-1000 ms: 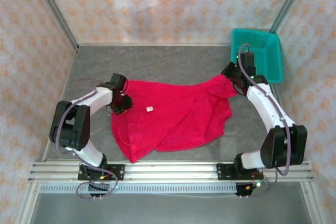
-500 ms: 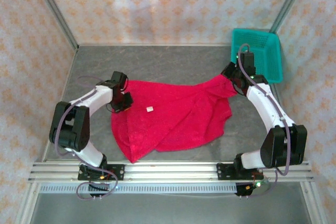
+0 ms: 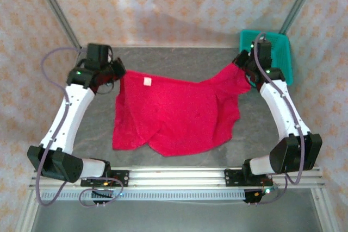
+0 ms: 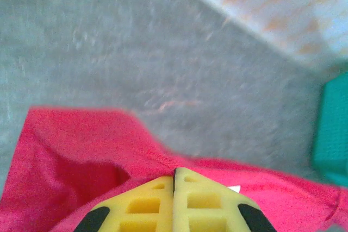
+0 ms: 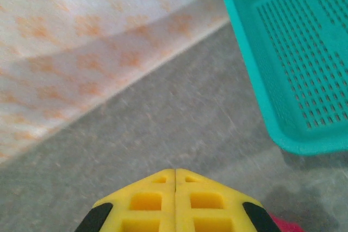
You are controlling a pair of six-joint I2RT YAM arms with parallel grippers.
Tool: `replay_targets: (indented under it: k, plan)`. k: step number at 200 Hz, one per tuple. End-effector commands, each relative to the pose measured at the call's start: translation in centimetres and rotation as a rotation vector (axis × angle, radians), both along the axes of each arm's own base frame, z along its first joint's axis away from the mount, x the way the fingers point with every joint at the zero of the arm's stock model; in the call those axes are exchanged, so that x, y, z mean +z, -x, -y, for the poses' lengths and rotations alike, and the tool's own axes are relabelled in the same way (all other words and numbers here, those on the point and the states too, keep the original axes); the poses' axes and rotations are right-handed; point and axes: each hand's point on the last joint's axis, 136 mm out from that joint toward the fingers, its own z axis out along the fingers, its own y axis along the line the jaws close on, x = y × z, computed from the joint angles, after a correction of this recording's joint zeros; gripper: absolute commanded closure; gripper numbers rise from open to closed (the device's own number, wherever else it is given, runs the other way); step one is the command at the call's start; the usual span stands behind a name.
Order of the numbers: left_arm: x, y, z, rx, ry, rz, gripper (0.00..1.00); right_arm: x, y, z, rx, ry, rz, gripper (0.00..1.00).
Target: Fold the inside-out t-shirt
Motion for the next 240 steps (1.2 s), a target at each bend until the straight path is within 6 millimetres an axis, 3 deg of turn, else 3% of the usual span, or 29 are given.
replay_targets:
  k: [1,35,61,65,119,135,149,171,189,215,240]
  plan:
    - [6.3,0.5,-2.7,0.084,0.059,0.116,1.0,6.7,0.4,0.6,-0.011,0.01,0.137,1.0]
    - [17.8,3.0,-5.8,0.18,0.08,0.415,1.0,16.3,3.5,1.5,-0.036,0.014,0.364,1.0]
    - [23.8,6.3,-6.5,0.214,0.062,0.585,1.0,22.1,7.2,1.3,-0.014,-0.02,0.533,1.0]
    - [24.5,6.9,-6.5,0.215,0.058,0.606,1.0,23.5,8.8,1.2,-0.005,-0.027,0.58,1.0]
    - [30.4,15.5,-7.3,0.279,-0.013,0.834,1.0,32.9,21.4,1.9,0.012,-0.029,0.913,1.0]
    - [31.5,17.5,-7.5,0.297,-0.028,0.884,1.0,34.6,24.1,2.2,0.004,-0.019,0.972,1.0]
    - [32.1,18.2,-7.4,0.296,-0.033,0.909,1.0,35.3,25.0,2.2,0.007,-0.012,0.988,1.0]
    - [31.0,16.3,-7.3,0.28,-0.034,0.865,1.0,34.8,23.0,2.1,0.008,-0.006,0.945,1.0]
    - [28.3,12.5,-7.2,0.253,-0.025,0.776,1.0,32.9,18.9,1.6,0.022,0.0,0.857,1.0]
    - [21.9,5.4,-7.3,0.23,-0.003,0.603,1.0,28.1,11.0,0.7,0.044,0.006,0.685,1.0]
    - [14.1,-1.3,-7.7,0.225,0.016,0.433,1.0,22.4,3.6,-0.4,0.071,-0.018,0.537,1.0]
